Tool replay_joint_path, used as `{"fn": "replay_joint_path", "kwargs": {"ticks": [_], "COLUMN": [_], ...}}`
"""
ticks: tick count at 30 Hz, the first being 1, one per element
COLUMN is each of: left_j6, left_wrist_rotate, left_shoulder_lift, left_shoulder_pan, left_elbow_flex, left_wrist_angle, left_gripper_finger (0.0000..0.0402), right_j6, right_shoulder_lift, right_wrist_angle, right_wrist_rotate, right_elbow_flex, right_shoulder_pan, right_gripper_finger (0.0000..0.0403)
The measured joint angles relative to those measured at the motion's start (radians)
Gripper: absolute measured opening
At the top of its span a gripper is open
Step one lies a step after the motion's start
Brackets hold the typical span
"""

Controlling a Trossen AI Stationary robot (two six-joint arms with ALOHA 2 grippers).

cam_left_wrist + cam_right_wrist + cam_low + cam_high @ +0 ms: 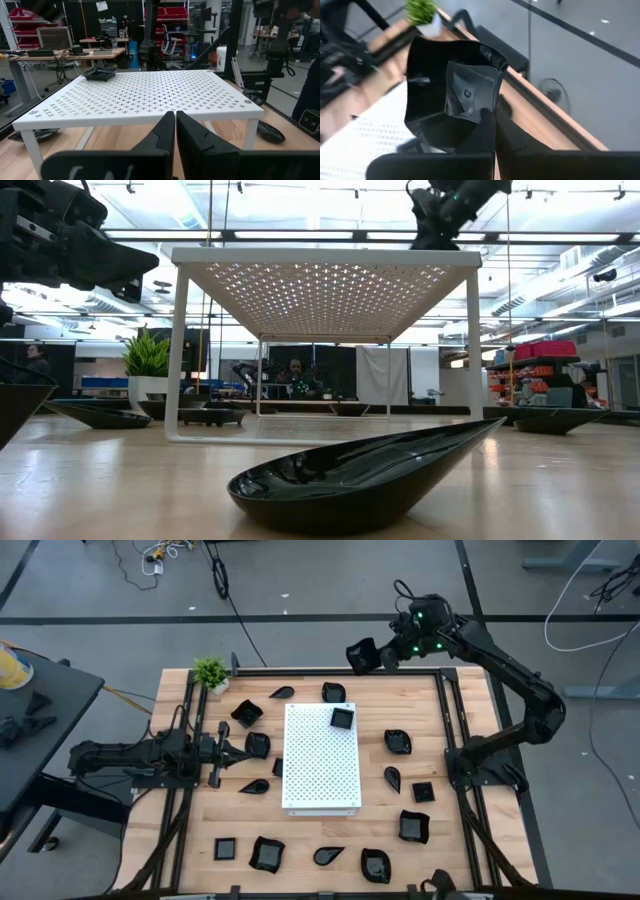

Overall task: Pick & Place Mini shaped plates
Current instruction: Put the black distorted square plate on the shelf

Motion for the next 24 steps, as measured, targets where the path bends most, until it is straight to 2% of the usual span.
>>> {"fn": "replay_joint_path", "kwargs": {"ticks": [9,24], "left_j6": [0.0,0.0], "left_wrist_rotate": [0.0,0.0], "left_shoulder_lift": [0.0,0.0], "left_shoulder_pan": [0.0,0.0], "left_elbow_flex": [0.0,0.0], "left_wrist_angle": [0.0,0.0], "left_gripper_finger": [0.0021,0.0021], "right_j6": [0.186,0.576], "right_shoulder_lift": [0.013,0.146], "right_wrist_angle": [0.054,0.154], "right_wrist_rotate": [-0.022,-0.06], "right_elbow_flex": [0.017,0.017], "right_shoulder_pan": [0.139,0.364], "right_gripper_finger": [0.0,0.0]}}
